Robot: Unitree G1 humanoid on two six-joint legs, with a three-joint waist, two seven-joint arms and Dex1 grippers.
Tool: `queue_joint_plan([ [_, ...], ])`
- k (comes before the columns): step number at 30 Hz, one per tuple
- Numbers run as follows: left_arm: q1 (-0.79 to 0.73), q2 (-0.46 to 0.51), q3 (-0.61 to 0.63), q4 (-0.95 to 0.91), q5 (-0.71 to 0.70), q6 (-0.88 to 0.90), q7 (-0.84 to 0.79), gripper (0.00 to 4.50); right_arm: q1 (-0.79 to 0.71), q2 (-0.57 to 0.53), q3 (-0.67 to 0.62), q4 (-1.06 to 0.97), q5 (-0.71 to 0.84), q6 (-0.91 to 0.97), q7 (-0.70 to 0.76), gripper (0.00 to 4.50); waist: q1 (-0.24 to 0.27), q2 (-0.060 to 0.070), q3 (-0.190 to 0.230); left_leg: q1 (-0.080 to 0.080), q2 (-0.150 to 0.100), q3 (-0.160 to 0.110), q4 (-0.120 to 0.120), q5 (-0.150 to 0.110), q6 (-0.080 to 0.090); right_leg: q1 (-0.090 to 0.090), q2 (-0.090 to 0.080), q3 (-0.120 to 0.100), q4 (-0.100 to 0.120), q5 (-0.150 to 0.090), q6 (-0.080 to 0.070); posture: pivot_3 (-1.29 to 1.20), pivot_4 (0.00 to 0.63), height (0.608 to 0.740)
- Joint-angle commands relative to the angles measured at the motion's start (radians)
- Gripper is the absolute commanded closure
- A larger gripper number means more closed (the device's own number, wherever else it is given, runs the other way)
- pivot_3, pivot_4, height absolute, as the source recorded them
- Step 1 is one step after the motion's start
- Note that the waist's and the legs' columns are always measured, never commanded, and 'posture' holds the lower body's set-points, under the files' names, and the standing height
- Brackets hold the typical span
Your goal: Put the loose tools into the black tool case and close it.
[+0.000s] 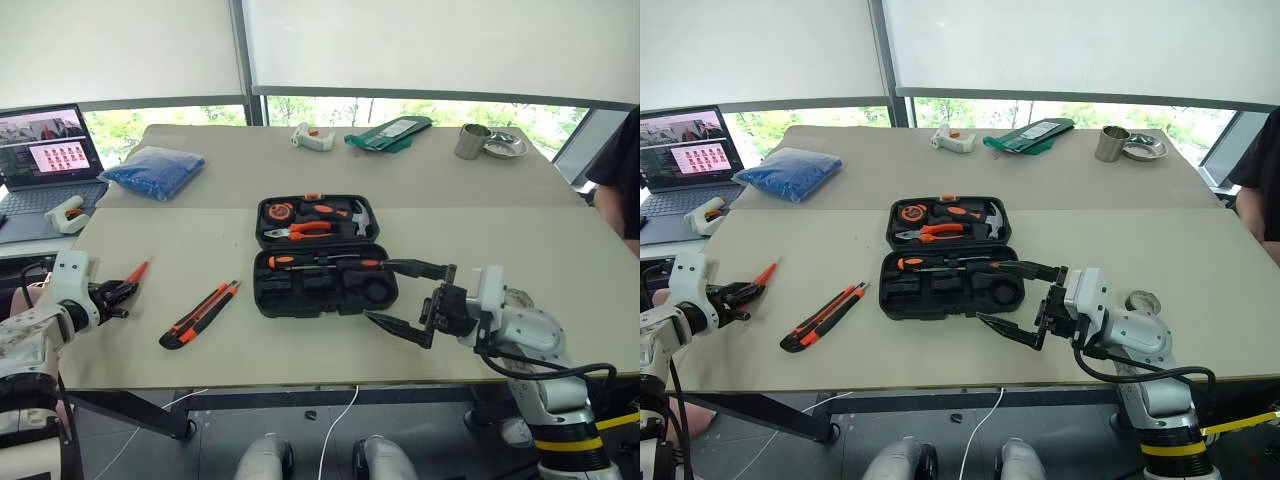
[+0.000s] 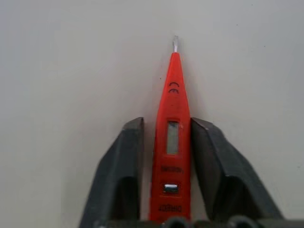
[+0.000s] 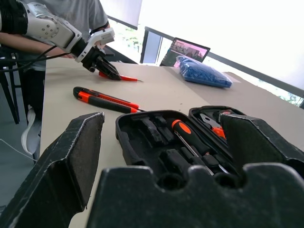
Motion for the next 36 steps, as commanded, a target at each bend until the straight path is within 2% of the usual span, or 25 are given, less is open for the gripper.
queue_joint_plan([
  [1,0.004,-0.026,0.000,0.030,0.003,-0.089,-0.061,4.00,-0.001,-0.012,-0.008,-0.040,0.018,-0.004,-0.009,0.00,0.001,0.000,0.000,0.000,0.000,0.000,0.000,0.000,0.000,0.000,0.000,0.000,0.000,0.000,0.000,0.00,0.150,0.740],
  [4,0.008,-0.022,0.033,-0.029,-0.053,-0.137,-0.163,4.00,0.012,-0.036,-0.036,-0.049,0.028,0.001,-0.009,0.00,0.002,0.000,0.000,-0.001,0.000,0.000,0.001,0.000,0.000,0.000,0.000,0.000,0.000,0.001,-0.001,0.00,0.150,0.740],
  [7,0.004,-0.015,0.008,-0.168,-0.105,-0.153,-0.320,4.00,0.042,-0.083,-0.082,-0.052,0.049,0.009,0.004,0.00,0.002,-0.003,0.001,-0.002,0.000,0.000,0.001,0.000,0.001,-0.001,0.000,0.000,0.000,0.002,-0.002,0.00,0.150,0.740],
  [9,-0.015,-0.028,-0.057,-0.290,-0.115,-0.151,-0.409,4.00,0.055,-0.116,-0.106,-0.038,0.053,0.003,0.020,0.00,0.003,-0.003,0.001,-0.003,0.000,-0.001,0.002,0.000,0.001,-0.001,0.000,-0.001,0.000,0.002,-0.002,0.00,0.150,0.740],
  [12,-0.089,-0.072,-0.165,-0.459,-0.161,-0.012,-0.464,4.00,0.061,-0.147,-0.137,-0.005,0.052,-0.010,0.026,0.00,0.008,-0.003,0.002,-0.003,-0.001,-0.001,0.003,0.000,0.002,0.000,0.000,-0.001,-0.001,0.002,-0.002,0.00,0.150,0.740],
  [15,-0.172,-0.100,-0.336,-0.542,-0.067,0.021,-0.499,4.00,0.077,-0.166,-0.163,0.010,0.044,-0.019,0.021,0.00,0.009,-0.003,0.002,-0.002,-0.001,-0.001,0.004,0.004,0.008,0.002,0.001,0.000,0.000,0.000,0.004,0.00,0.150,0.740],
  [18,-0.248,-0.142,-0.471,-0.501,0.055,-0.050,-0.505,4.00,0.089,-0.177,-0.181,0.013,0.040,-0.020,0.012,0.00,-0.001,-0.003,0.001,-0.001,-0.002,0.000,0.004,0.004,0.010,0.002,0.003,0.003,0.000,0.000,0.004,0.00,0.150,0.740],
  [22,-0.306,-0.200,-0.564,-0.344,0.190,-0.147,-0.461,4.00,0.087,-0.183,-0.189,0.007,0.050,0.001,-0.006,0.00,-0.008,-0.003,0.002,-0.001,-0.001,0.000,0.004,0.004,0.009,0.001,0.008,0.005,0.000,0.000,0.004,0.00,0.150,0.740],
  [29,-0.362,-0.230,-0.588,-0.232,0.291,-0.227,-0.406,4.00,0.128,-0.185,-0.196,-0.021,0.054,0.010,-0.020,0.00,-0.001,-0.004,0.002,-0.002,0.001,-0.001,0.004,0.005,0.009,0.000,0.010,0.006,0.000,0.000,0.004,0.00,0.150,0.740],
  [36,-0.381,-0.227,-0.605,-0.178,0.327,-0.272,-0.466,4.00,0.134,-0.194,-0.192,-0.024,0.061,0.023,-0.016,0.00,-0.001,-0.003,0.002,-0.002,0.001,-0.001,0.005,0.004,0.009,0.001,0.008,0.006,-0.001,0.000,0.004,0.00,0.150,0.740],
])
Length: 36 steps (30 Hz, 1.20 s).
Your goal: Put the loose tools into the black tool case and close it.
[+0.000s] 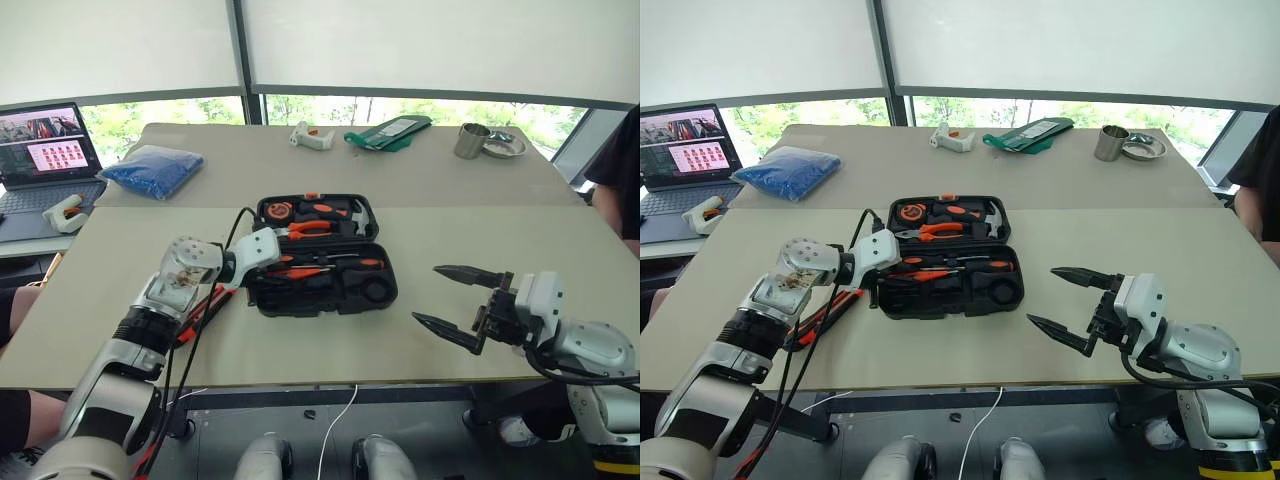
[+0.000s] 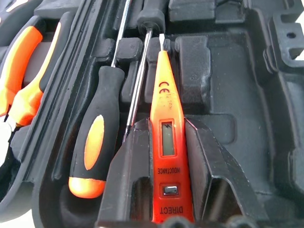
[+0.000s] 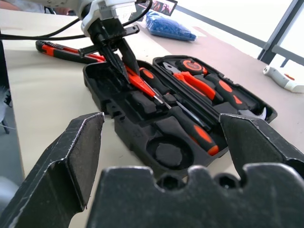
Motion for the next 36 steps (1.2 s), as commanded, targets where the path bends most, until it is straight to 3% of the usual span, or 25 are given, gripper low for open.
queue_joint_plan([
  [1,-0.019,0.007,-0.022,0.033,0.039,-0.037,-0.029,4.00,-0.027,-0.017,-0.024,-0.022,0.023,0.005,0.000,0.00,0.000,0.000,0.000,0.000,0.000,0.000,0.000,0.000,0.000,0.000,0.000,0.000,0.000,0.000,0.000,0.00,0.150,0.740],
  [15,-0.080,-0.014,-0.098,0.137,0.160,-0.102,-0.065,4.00,-0.056,-0.019,-0.015,0.001,0.015,0.003,0.013,0.00,0.002,0.000,0.000,0.001,0.000,0.000,0.001,0.000,0.000,0.001,0.001,0.000,0.001,0.000,0.000,0.00,0.150,0.740],
  [21,-0.079,-0.034,-0.080,0.150,0.135,-0.089,-0.079,4.00,-0.058,-0.009,-0.004,0.005,0.008,-0.001,0.010,0.00,-0.001,0.000,0.000,0.002,0.000,0.000,0.001,0.000,0.000,0.001,0.001,0.000,0.001,0.000,0.000,0.00,0.150,0.740],
  [23,-0.076,-0.053,-0.037,0.154,0.087,-0.100,-0.073,3.00,-0.052,-0.007,-0.001,0.003,0.009,0.000,0.009,0.00,-0.001,0.000,0.000,0.002,0.000,0.000,0.001,0.000,0.000,0.001,0.001,0.000,0.001,0.000,0.000,0.00,0.150,0.740],
  [28,-0.086,-0.074,0.095,0.129,-0.054,-0.096,-0.095,1.36,-0.036,-0.007,0.004,-0.001,0.014,0.007,0.012,0.00,-0.002,0.000,0.000,0.000,0.000,0.000,0.001,0.000,0.000,0.000,0.001,0.000,0.001,0.000,0.000,0.00,0.150,0.740],
  [34,-0.059,-0.062,0.176,0.131,-0.112,-0.141,-0.078,1.36,-0.040,-0.014,0.012,0.017,0.020,0.017,0.037,0.00,-0.003,0.000,0.000,-0.001,0.000,0.000,0.002,0.000,0.000,-0.001,0.001,0.000,0.001,0.001,-0.001,0.00,0.150,0.740],
  [36,-0.061,-0.082,0.195,0.162,-0.116,-0.157,-0.041,1.87,-0.047,-0.008,0.016,0.024,0.016,0.017,0.039,0.00,-0.003,0.000,0.000,0.000,0.000,0.000,0.002,0.000,0.000,0.000,0.001,0.000,0.002,0.001,-0.001,0.00,0.150,0.740],
])
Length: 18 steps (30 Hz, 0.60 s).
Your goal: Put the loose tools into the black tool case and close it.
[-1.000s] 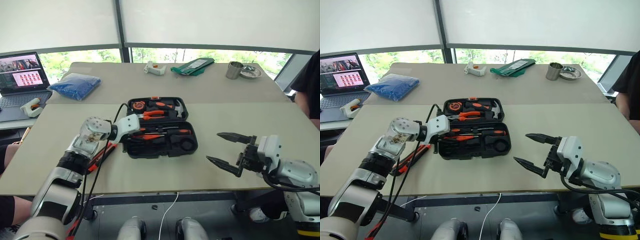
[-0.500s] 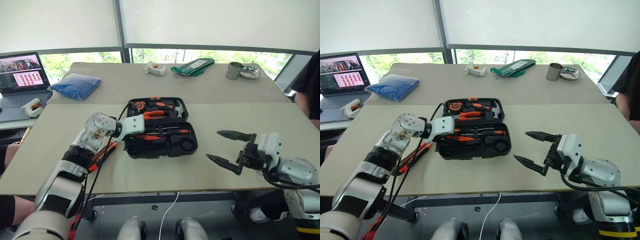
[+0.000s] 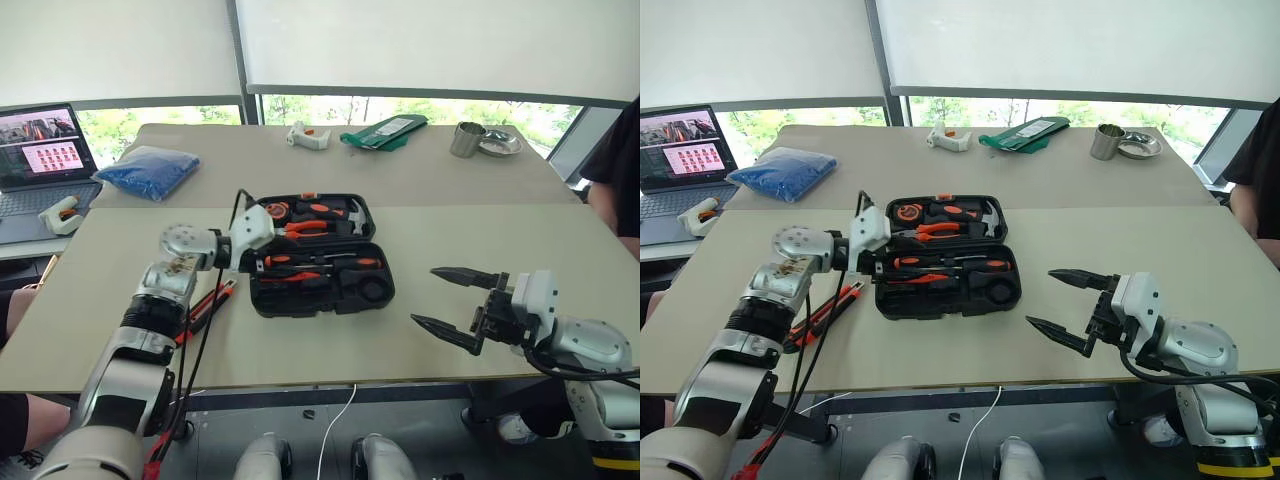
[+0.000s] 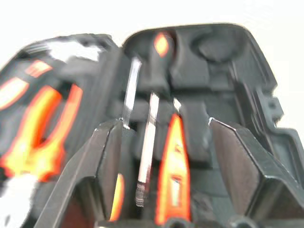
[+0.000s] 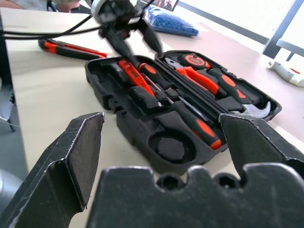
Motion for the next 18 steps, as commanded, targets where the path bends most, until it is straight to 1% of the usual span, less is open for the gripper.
queue_joint_plan([
  [1,0.001,-0.021,0.040,0.037,-0.016,-0.038,0.050,1.99,-0.020,-0.001,0.003,-0.001,0.014,0.002,0.006,0.00,0.000,0.000,0.000,0.000,0.000,0.000,0.000,0.000,0.000,0.000,0.000,0.000,0.000,0.000,0.000,0.00,0.150,0.740],
  [2,0.002,-0.027,0.036,0.050,-0.011,-0.059,0.052,2.50,-0.023,0.002,0.008,0.001,0.012,0.002,0.005,0.00,0.001,0.000,0.000,0.000,0.000,0.000,0.000,0.000,0.000,0.000,0.000,0.000,0.000,0.000,0.000,0.00,0.150,0.740],
  [4,0.007,-0.036,0.025,0.077,0.005,-0.097,0.054,3.11,-0.027,0.007,0.017,0.003,0.010,-0.001,0.002,0.00,0.002,0.000,0.000,0.000,0.000,0.000,0.001,0.000,0.000,0.000,0.000,0.000,0.000,0.000,0.001,0.00,0.150,0.740],
  [6,0.008,-0.039,0.013,0.121,0.038,-0.149,0.080,3.99,-0.028,0.010,0.020,0.005,0.009,-0.004,0.000,0.00,0.002,0.000,0.000,0.000,0.000,0.000,0.001,0.000,0.000,0.000,0.000,0.000,0.000,0.000,0.000,0.00,0.150,0.740],
  [7,0.007,-0.041,0.012,0.137,0.046,-0.166,0.088,4.30,-0.028,0.011,0.021,0.006,0.008,-0.006,-0.001,0.00,0.002,0.000,0.000,0.000,0.000,0.000,0.001,0.000,0.000,0.000,0.000,0.000,0.000,0.000,0.000,0.00,0.150,0.740],
  [8,0.010,-0.042,0.009,0.147,0.049,-0.180,0.084,4.41,-0.027,0.011,0.020,0.007,0.008,-0.007,-0.001,0.00,0.001,0.000,0.000,0.000,-0.001,0.000,0.001,0.000,0.000,0.000,0.000,0.000,0.000,0.000,0.000,0.00,0.150,0.740],
  [16,0.026,-0.052,-0.006,0.178,0.058,-0.220,0.055,4.41,-0.020,0.014,0.015,0.016,0.004,-0.017,-0.004,0.00,0.001,0.000,0.000,0.000,0.000,0.000,0.001,0.000,0.000,0.000,0.000,0.000,0.000,0.001,-0.001,0.00,0.150,0.740],
  [18,0.027,-0.052,-0.018,0.200,0.080,-0.217,0.065,4.41,-0.014,0.017,0.018,0.012,0.002,-0.018,-0.007,0.00,0.001,0.000,0.000,0.000,0.000,0.000,0.001,0.000,0.000,0.000,0.000,0.000,0.000,0.001,-0.001,0.00,0.150,0.740],
])
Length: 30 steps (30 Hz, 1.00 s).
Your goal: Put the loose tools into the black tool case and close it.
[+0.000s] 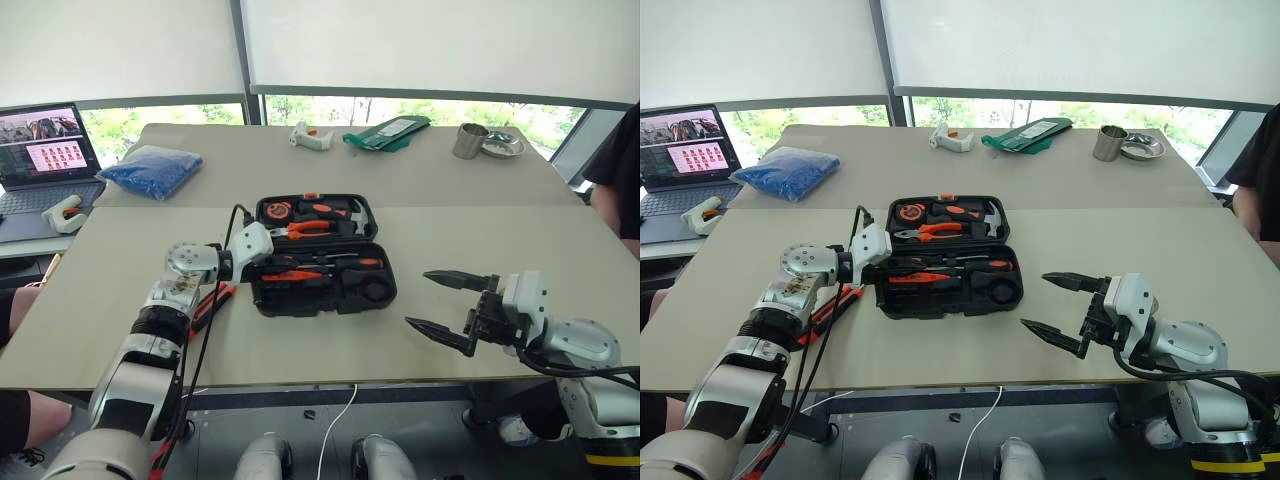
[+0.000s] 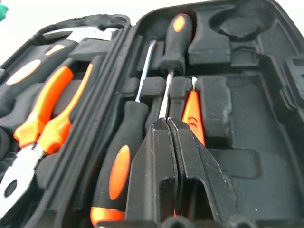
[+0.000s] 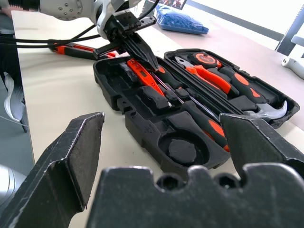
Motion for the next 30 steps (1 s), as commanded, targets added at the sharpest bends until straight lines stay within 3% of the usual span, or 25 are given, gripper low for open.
queue_joint_plan([
  [1,0.001,-0.002,-0.017,0.021,0.033,-0.017,0.013,4.41,0.005,0.009,-0.012,-0.010,0.003,-0.021,-0.006,0.00,0.000,0.000,0.000,0.000,0.000,0.000,0.000,0.000,0.000,0.000,0.000,0.000,0.000,0.000,0.000,0.00,0.150,0.740],
  [16,0.026,-0.007,-0.080,0.050,0.121,-0.023,0.048,4.41,0.009,0.016,-0.005,-0.023,-0.001,-0.012,-0.015,0.00,-0.002,0.002,-0.002,0.004,0.001,0.000,0.000,0.000,0.000,0.003,0.001,0.000,0.001,-0.001,0.001,0.00,0.150,0.740],
  [24,0.079,-0.005,0.151,-0.106,-0.145,-0.073,0.045,4.41,-0.021,0.023,-0.004,0.015,-0.014,-0.047,-0.002,0.00,-0.008,0.002,-0.002,0.003,0.002,0.000,0.000,0.000,0.000,0.001,0.001,0.001,0.001,0.000,0.000,0.00,0.150,0.740],
  [30,0.337,0.147,0.324,-0.451,-0.357,0.135,-0.010,2.15,-0.036,0.021,-0.008,0.039,0.027,-0.050,0.044,0.00,-0.020,0.002,-0.002,0.002,0.002,0.000,0.000,0.000,0.000,0.000,0.001,0.001,0.002,0.002,-0.004,0.00,0.150,0.740],
])
